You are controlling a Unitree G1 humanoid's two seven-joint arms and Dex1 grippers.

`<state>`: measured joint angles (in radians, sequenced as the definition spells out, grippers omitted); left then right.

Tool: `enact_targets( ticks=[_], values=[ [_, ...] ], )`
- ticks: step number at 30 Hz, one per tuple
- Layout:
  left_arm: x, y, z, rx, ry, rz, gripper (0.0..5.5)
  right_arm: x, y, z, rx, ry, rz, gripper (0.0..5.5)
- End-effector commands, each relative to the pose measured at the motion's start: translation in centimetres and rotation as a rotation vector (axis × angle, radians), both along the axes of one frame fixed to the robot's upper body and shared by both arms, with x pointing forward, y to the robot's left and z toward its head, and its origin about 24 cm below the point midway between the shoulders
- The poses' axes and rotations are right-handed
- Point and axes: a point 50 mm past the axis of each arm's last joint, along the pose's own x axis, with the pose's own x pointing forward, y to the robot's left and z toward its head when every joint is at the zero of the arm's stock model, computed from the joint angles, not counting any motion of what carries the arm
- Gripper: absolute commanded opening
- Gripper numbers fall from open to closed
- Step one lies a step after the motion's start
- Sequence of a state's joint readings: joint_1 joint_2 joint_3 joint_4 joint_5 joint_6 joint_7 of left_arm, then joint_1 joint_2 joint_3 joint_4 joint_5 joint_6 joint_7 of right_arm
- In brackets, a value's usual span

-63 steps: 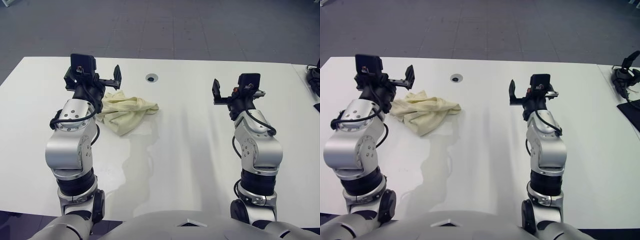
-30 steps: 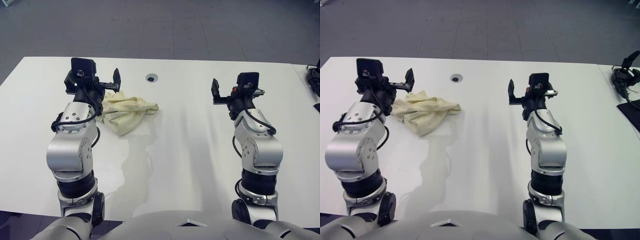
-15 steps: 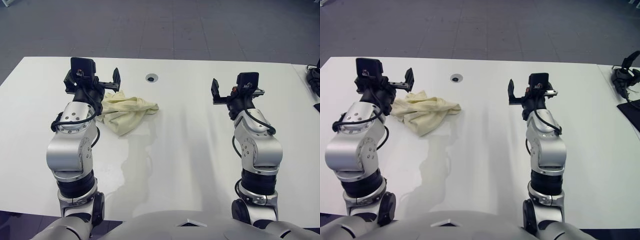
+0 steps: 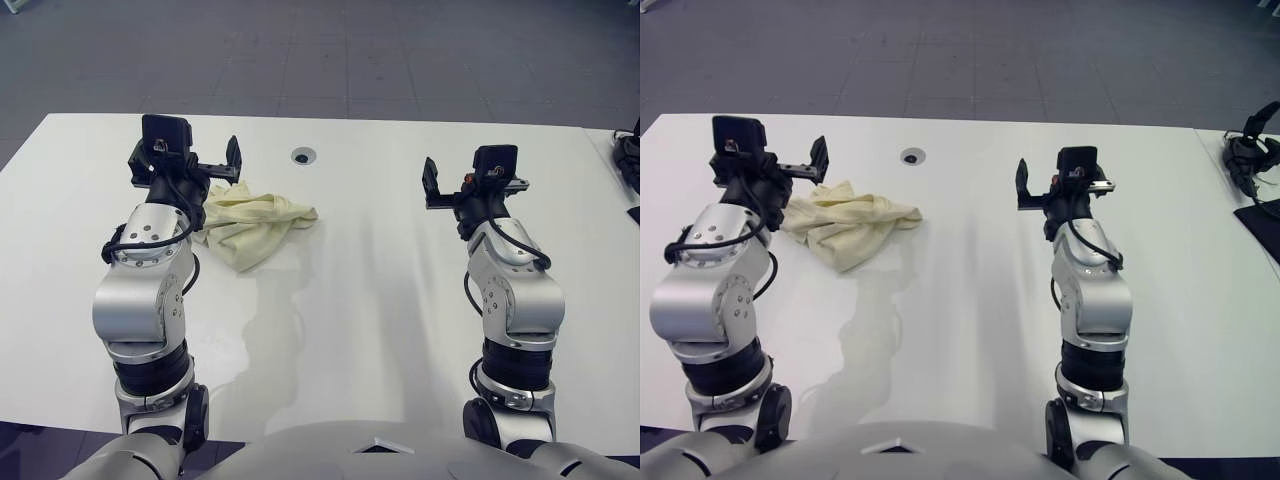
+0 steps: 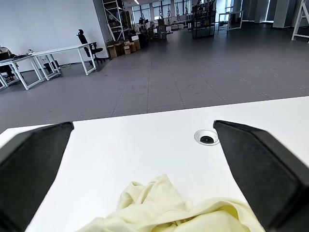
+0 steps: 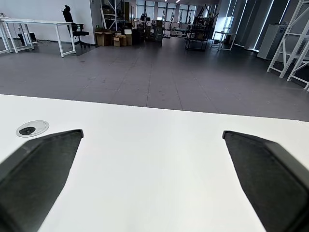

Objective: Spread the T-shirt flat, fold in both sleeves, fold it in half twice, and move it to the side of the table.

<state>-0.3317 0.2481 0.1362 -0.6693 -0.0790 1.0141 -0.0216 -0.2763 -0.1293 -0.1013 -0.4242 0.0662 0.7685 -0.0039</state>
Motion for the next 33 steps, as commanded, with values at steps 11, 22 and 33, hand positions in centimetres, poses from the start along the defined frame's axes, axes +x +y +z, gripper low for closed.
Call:
enact_targets(
  ticks=[11, 22, 33],
  values=[
    [3.2, 4.3, -2.3, 0.141, 0.066, 0.061, 5.38, 0.2, 0.3, 0.4, 0.001, -0.016, 0.010, 5.40],
    [4.3, 4.8, -8.8, 0.509, 0.356, -0.257, 5.38, 0.1, 1.0, 0.1, -0.012, 0.011, 0.091, 5.40],
    [-0.7, -5.9, -12.1, 0.257, 0.397, -0.574, 5.38, -4.5, 3.5, -1.5, -0.292, 0.221, 0.818, 5.40]
  ],
)
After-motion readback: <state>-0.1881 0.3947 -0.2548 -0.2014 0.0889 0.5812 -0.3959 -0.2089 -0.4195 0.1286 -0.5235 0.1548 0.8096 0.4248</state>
